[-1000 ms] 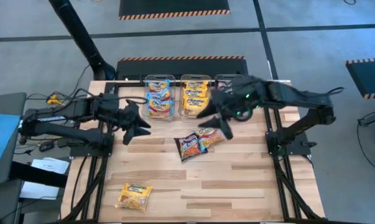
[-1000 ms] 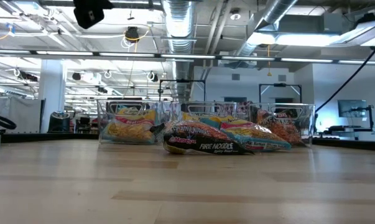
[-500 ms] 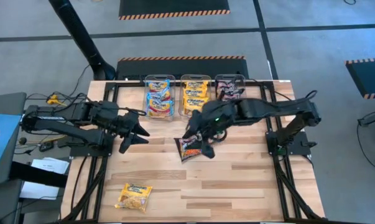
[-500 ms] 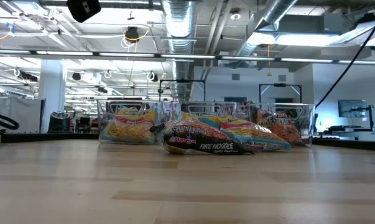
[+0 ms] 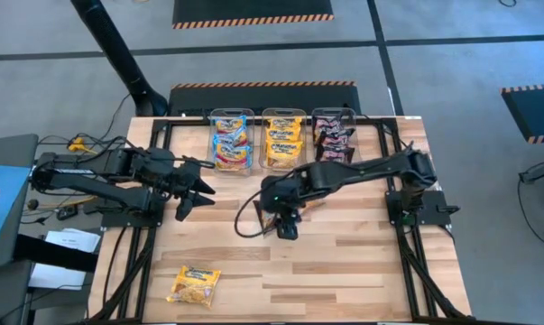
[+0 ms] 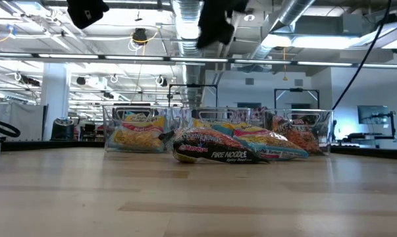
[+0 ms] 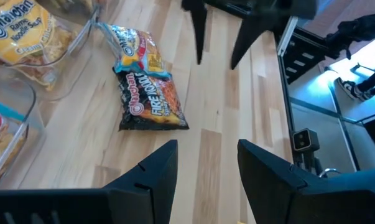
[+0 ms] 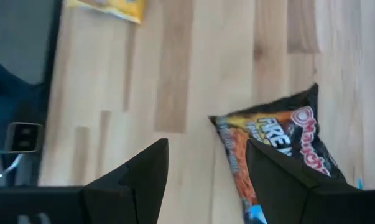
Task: Sort Maruchan noodles
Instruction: Put the black noodle pack into the right transparent bin
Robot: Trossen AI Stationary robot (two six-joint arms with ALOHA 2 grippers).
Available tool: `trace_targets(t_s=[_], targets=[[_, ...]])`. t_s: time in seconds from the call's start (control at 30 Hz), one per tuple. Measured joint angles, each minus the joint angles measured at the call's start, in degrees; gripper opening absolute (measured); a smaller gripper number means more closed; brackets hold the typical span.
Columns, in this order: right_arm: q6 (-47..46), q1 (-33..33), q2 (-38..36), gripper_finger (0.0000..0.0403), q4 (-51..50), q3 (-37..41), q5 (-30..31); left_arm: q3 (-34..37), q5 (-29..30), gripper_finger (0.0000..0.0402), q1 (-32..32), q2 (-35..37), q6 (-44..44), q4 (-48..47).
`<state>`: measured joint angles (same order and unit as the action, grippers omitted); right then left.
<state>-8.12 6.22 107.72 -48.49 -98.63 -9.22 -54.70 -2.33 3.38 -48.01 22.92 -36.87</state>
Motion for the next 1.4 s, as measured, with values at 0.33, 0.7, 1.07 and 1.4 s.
trace_targets(t_s=[0.33,0.7,1.07,1.4], targets=[[1.3,-0.4,6.0,0.0238,-0.9,-0.1,8.3,0.0,0.0,0.0153,0.0,0.0,0.0,-0.2],[2.2,-1.1,11.7,0.0238,-2.6,-0.1,10.8,0.0,0.0,0.0153,0.0,0.0,0.0,-0.1],[2.1,-2.4,15.6,0.0238,-4.5,-0.1,12.6,0.0,0.1,0.0153,0.0,0.0,0.1,0.1],[0.2,-2.6,16.2,0.0151,-4.1,-0.2,12.2,0.0,0.2,0.0153,0.0,0.0,0.2,0.2]])
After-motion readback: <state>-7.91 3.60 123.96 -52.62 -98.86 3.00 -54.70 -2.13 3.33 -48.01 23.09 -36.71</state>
